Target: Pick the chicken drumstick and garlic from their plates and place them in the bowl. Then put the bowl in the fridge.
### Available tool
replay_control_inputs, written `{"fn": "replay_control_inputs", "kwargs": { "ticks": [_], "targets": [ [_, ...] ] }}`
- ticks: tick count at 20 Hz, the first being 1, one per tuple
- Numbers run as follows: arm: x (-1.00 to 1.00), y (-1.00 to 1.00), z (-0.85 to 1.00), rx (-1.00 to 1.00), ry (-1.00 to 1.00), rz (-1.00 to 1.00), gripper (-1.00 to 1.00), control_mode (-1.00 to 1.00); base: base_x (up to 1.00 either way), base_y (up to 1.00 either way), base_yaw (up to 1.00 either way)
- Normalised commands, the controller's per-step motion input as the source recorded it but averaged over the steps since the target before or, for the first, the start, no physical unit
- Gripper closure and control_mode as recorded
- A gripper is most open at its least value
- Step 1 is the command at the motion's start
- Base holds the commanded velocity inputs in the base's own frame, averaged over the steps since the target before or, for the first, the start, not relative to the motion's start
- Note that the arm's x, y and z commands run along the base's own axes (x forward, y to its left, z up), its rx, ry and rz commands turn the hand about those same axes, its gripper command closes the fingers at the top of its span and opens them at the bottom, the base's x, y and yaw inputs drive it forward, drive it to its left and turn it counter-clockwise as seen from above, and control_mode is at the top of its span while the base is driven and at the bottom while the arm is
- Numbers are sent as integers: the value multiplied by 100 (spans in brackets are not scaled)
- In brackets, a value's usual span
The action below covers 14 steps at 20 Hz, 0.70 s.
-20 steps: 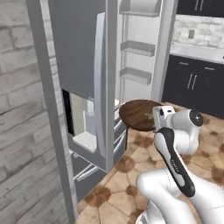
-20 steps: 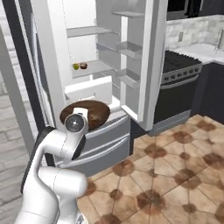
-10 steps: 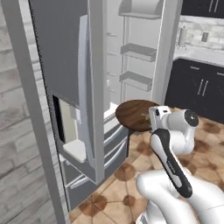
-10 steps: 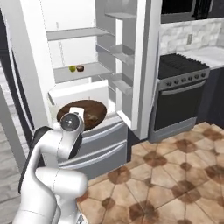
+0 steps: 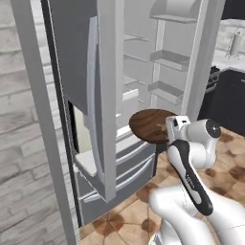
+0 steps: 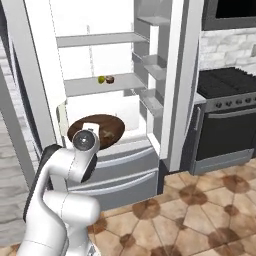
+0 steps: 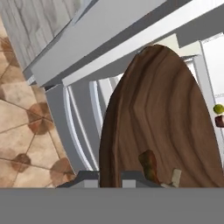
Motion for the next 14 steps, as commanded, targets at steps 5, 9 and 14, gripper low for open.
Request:
{"fn": "replay_control_inputs", "kwargs": {
  "ticks": [5,9,14],
  "targets": [
    [0,0,0,0,0,0,100,100,25,-51,29],
    [0,0,0,0,0,0,100,100,26,-51,13],
    [0,0,0,0,0,0,100,100,16,-19,18]
  ]
}}
